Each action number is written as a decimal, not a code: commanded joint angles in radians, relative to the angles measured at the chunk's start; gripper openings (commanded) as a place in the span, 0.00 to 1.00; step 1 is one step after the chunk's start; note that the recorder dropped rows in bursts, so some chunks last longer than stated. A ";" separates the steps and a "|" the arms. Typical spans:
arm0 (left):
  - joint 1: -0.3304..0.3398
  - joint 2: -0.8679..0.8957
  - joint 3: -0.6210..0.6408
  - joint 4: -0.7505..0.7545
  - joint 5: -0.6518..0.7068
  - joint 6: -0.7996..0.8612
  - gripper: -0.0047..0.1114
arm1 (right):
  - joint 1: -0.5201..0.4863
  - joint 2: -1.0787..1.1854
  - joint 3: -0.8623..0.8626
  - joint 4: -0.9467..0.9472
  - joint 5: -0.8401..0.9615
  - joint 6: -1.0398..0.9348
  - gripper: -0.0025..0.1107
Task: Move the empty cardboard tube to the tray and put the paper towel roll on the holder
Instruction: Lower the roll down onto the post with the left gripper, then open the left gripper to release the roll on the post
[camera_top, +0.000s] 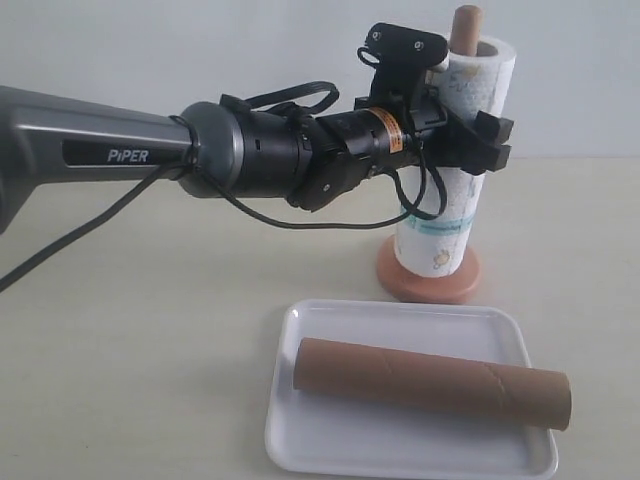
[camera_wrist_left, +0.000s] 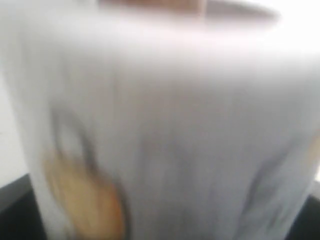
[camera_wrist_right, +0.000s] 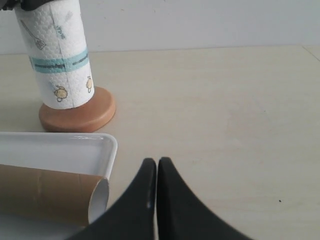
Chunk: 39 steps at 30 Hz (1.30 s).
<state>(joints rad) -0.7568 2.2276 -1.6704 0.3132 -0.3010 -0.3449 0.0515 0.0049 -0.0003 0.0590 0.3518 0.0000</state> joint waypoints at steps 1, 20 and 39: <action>0.003 -0.009 0.000 -0.002 0.009 -0.009 0.79 | -0.003 -0.005 0.000 -0.003 -0.004 0.000 0.02; -0.003 -0.117 0.050 -0.002 0.217 0.084 0.84 | -0.003 -0.005 0.000 -0.003 -0.004 0.000 0.02; -0.041 -0.612 0.765 -0.002 0.099 0.082 0.17 | -0.003 -0.005 0.000 -0.003 -0.004 0.000 0.02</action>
<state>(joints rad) -0.7968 1.6848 -0.9753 0.3132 -0.2095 -0.2636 0.0515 0.0049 -0.0003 0.0590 0.3535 0.0000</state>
